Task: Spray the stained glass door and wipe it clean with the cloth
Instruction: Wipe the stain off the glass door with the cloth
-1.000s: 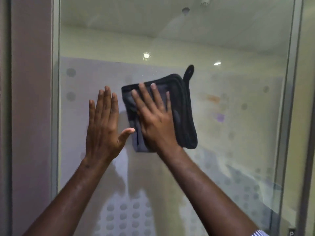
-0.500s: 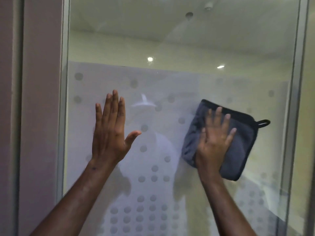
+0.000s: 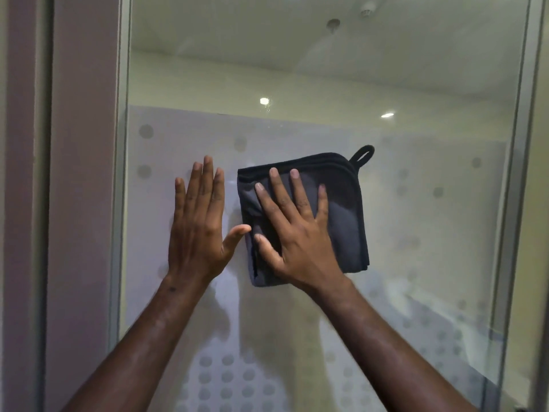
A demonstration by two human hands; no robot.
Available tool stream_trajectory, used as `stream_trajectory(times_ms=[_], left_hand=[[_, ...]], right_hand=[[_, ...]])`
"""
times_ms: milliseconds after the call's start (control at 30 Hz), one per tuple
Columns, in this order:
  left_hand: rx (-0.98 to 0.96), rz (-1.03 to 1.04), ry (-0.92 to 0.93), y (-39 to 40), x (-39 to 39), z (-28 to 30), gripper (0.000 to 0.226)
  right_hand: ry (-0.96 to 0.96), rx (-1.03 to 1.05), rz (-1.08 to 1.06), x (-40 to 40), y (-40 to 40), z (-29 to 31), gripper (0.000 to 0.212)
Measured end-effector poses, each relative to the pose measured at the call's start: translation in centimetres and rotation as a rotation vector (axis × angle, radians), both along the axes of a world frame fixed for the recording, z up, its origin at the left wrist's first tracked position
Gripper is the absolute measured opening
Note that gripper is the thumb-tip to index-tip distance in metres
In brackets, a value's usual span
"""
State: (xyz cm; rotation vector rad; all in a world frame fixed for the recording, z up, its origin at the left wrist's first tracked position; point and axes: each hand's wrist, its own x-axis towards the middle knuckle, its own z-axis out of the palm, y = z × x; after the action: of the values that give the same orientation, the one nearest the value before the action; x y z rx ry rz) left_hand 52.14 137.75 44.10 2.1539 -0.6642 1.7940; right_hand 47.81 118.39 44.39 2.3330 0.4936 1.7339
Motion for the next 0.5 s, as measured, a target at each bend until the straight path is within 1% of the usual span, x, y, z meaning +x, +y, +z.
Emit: stream_trajectory(times_ms=[100,167,267,433,500], left_hand=[[-0.006,-0.012,-0.004,0.0,0.0,0.0,0.099],[-0.003,-0.011,-0.001,0.0,0.0,0.0,0.099],[0.007,-0.012,0.003,0.1,0.1,-0.1,0.101],[0.027,0.025,0.011,-0.1,0.0,-0.1,0.104],[0.028,0.055,0.007,-0.1,0.0,0.0,0.101]], right_hand=[[0.018,-0.110,-0.106,-0.3,-1.1,-0.7,0.083],[0.019,-0.133,-0.140,-0.1,-0.7,-0.8,0.078],[-0.015,-0.094,-0.133,0.4,0.3,-0.1,0.065],[-0.066,-0.107,-0.094,1.4,2.1,3.5,0.061],[-0.091,-0.100,-0.082,1.7,2.6,5.7,0.060]])
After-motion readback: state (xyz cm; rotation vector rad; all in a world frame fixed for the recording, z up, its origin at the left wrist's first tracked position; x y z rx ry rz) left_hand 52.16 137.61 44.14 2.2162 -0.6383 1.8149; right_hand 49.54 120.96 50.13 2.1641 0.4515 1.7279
